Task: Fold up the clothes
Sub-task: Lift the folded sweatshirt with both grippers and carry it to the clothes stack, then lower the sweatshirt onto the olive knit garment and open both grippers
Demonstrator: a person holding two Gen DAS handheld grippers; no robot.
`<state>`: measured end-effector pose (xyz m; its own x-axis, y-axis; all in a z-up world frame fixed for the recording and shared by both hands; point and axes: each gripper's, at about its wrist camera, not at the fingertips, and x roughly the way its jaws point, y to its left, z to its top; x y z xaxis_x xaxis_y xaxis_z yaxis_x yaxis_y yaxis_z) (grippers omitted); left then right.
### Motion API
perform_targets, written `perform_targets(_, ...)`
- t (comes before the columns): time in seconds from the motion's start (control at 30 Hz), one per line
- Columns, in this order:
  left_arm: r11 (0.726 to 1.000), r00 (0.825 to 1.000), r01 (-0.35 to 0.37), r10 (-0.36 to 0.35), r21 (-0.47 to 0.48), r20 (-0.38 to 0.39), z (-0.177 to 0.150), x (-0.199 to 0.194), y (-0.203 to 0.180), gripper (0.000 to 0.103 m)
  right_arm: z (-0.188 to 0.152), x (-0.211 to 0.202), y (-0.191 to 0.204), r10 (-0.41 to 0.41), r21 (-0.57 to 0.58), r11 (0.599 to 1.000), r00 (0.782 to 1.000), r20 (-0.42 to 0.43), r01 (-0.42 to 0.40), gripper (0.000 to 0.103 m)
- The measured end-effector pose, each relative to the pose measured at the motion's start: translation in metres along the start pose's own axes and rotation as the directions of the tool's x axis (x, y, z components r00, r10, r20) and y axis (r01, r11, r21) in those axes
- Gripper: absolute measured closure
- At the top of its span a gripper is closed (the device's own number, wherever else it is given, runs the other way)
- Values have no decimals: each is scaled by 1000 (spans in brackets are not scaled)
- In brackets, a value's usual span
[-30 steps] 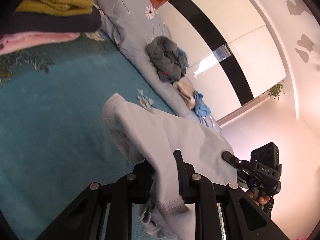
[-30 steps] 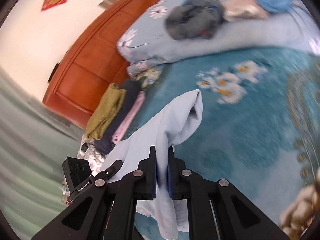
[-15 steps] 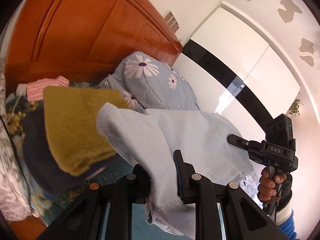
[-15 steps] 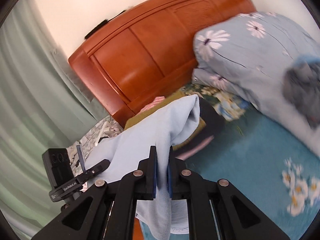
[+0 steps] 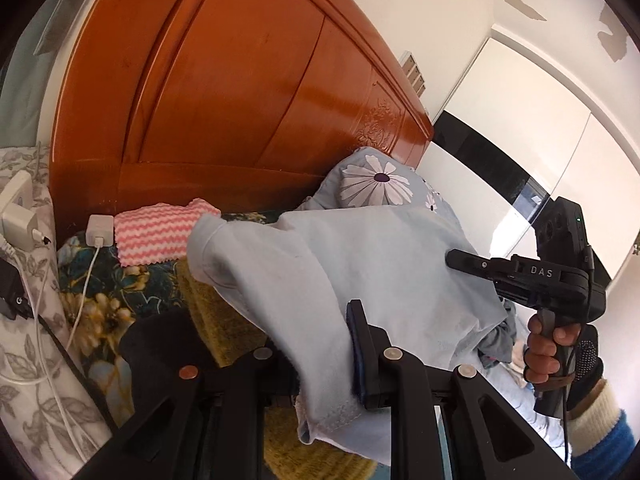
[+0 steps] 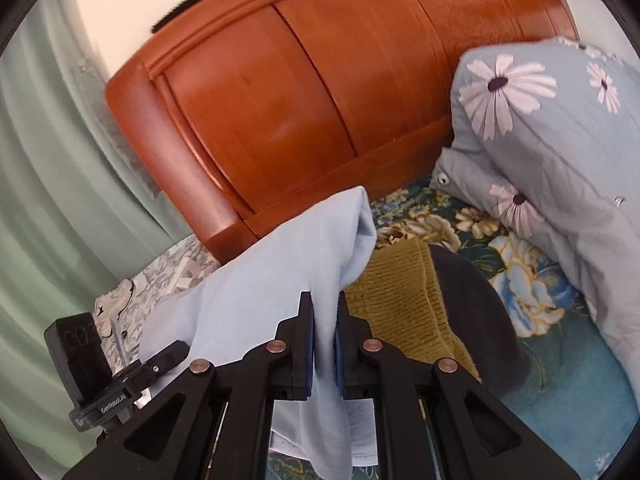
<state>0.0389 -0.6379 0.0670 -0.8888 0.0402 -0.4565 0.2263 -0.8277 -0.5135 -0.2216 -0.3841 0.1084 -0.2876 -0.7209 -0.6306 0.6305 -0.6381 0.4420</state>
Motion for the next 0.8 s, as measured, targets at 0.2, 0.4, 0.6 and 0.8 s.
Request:
perform_targets(0.2,1000,1000,-6,5,-21,-31,-23,19,26,79,-20,55,-43,-14,91,996,998,-66,20,94)
perform_targets(0.4,1000,999,-19,18,-12,-43,-28,21,25,78,-29,65,-56,-6,124,992,997,-71,15,94)
perform_targets(0.6,998,997,-64,63,-23,-33,-18,-6,18,67,-23,36,-52,-85,112,990,996,-31,88,91)
perform_targets(0.8,986,988,-148,145,82,47,-8,-33,-18,53,-27,12,-36,-119,54,991,993,0,119,91)
